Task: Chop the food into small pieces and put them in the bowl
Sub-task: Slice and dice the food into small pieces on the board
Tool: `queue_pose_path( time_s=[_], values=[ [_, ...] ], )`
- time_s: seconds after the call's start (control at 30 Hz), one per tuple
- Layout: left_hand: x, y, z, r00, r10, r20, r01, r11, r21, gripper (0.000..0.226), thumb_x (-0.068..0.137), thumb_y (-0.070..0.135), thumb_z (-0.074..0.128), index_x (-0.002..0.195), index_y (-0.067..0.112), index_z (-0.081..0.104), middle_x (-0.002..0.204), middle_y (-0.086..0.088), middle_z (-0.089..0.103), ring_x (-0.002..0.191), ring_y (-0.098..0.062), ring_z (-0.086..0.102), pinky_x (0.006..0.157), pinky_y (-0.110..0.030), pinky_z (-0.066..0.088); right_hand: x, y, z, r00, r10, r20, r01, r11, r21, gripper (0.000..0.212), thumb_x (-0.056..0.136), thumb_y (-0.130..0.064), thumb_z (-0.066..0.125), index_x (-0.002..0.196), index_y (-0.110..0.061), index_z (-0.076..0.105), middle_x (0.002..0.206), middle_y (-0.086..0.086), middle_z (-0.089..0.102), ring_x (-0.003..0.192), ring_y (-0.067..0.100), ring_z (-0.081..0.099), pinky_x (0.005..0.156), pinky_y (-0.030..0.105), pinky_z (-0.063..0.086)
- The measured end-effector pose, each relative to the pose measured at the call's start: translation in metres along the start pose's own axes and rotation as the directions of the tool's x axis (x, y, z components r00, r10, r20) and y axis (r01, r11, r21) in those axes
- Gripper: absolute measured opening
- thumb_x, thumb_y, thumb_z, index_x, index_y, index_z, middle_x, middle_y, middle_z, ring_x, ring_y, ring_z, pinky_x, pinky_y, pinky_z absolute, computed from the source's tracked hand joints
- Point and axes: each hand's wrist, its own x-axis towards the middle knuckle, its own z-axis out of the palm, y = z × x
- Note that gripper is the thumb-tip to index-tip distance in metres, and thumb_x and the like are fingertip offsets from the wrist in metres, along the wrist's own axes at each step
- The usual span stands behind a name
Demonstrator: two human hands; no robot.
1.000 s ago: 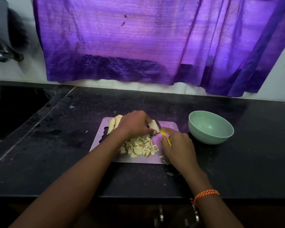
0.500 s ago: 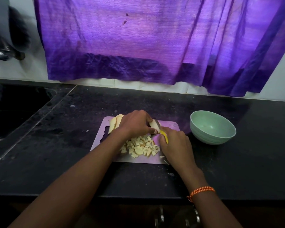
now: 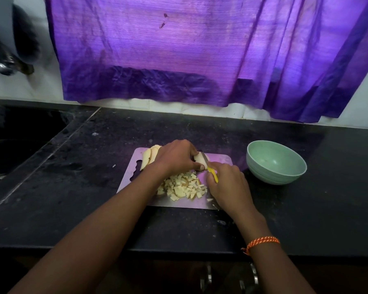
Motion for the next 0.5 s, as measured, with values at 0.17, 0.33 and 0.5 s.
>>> queue_pose_path(
  time_s=[0.17, 0.33, 0.5],
  values=[
    [-0.001, 0.004, -0.003, 1.000, 0.020, -0.009, -0.020, 1.000, 0.014, 0.054, 0.083, 0.059, 0.084, 0.124, 0.025, 0.079, 0.120, 0.010, 0.078, 0.098, -0.014, 0.071, 0.083, -0.040, 0.062, -0.030, 0.000, -0.008, 1.000, -0.004, 0.000, 0.004, 0.999, -0.038, 0.038, 0.103, -0.038, 0.048, 0.139, -0.035, 0.057, 0.107, 0.008, 0.069, 0.093, 0.027, 0.062, 0.071, 0.037, 0.048],
    [-0.002, 0.002, -0.007, 1.000, 0.024, -0.013, -0.023, 0.998, 0.051, 0.056, 0.084, 0.062, 0.081, 0.127, 0.026, 0.078, 0.122, 0.012, 0.077, 0.102, -0.013, 0.071, 0.080, -0.035, 0.059, -0.064, 0.006, -0.017, 1.000, -0.012, -0.024, 0.012, 1.000, -0.016, 0.043, 0.101, -0.042, 0.052, 0.144, -0.037, 0.057, 0.102, 0.008, 0.071, 0.089, 0.028, 0.063, 0.068, 0.037, 0.044],
    [-0.002, 0.002, -0.009, 1.000, 0.007, -0.015, -0.006, 0.997, 0.073, 0.057, 0.085, 0.063, 0.079, 0.127, 0.024, 0.077, 0.117, 0.010, 0.079, 0.100, -0.013, 0.072, 0.079, -0.033, 0.058, -0.076, 0.015, -0.018, 0.996, -0.002, -0.087, 0.011, 0.995, 0.097, 0.041, 0.098, -0.045, 0.058, 0.137, -0.034, 0.065, 0.087, 0.001, 0.074, 0.075, 0.019, 0.064, 0.066, 0.039, 0.055]
  ],
)
